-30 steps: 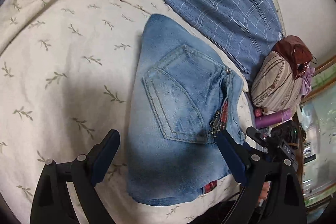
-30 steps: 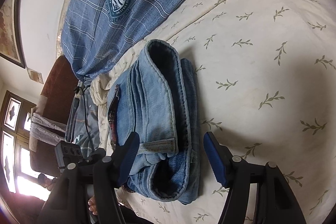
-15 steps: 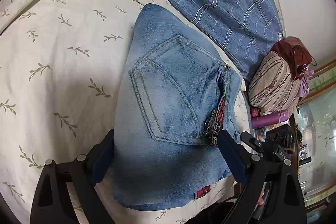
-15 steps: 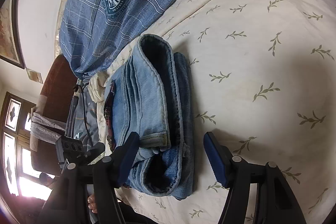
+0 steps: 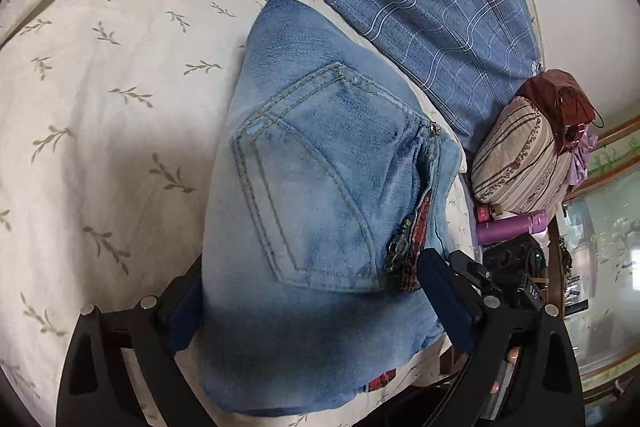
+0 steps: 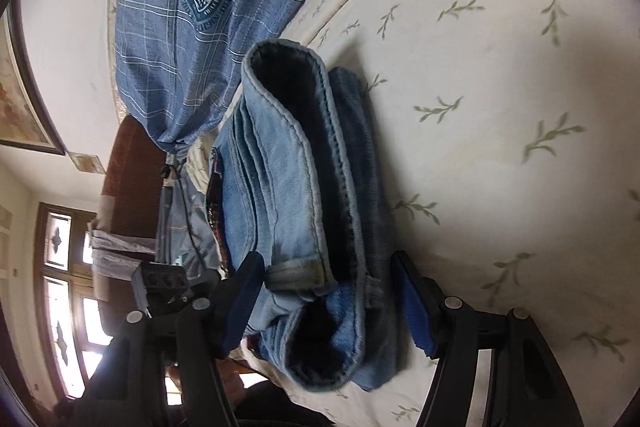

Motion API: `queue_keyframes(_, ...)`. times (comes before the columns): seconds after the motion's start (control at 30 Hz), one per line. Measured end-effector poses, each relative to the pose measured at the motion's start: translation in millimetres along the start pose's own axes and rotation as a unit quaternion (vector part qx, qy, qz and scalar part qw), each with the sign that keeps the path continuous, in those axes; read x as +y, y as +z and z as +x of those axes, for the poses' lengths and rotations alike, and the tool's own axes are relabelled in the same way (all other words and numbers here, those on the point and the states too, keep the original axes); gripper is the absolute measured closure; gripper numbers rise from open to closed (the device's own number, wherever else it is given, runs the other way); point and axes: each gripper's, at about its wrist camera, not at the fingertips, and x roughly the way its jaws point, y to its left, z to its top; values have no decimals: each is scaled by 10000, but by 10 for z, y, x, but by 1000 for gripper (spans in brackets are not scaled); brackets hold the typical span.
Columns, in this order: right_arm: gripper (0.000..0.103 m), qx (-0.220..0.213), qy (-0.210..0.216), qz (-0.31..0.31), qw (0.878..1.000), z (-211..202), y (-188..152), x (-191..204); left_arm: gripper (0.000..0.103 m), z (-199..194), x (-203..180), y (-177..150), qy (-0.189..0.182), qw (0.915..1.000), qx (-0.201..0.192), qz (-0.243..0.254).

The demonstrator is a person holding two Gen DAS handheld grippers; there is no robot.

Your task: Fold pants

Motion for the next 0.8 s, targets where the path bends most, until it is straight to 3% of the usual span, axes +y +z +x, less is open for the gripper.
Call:
queue_keyframes(0.33, 25, -88, 212, -1, 9997, 79, 4, 58, 6, 33, -41, 79, -71, 9999, 71, 126)
queue_keyframes(0.8, 27, -108, -55, -418, 9991, 169, -11, 179, 6, 81, -455, -63, 1039, 9886, -361, 1031)
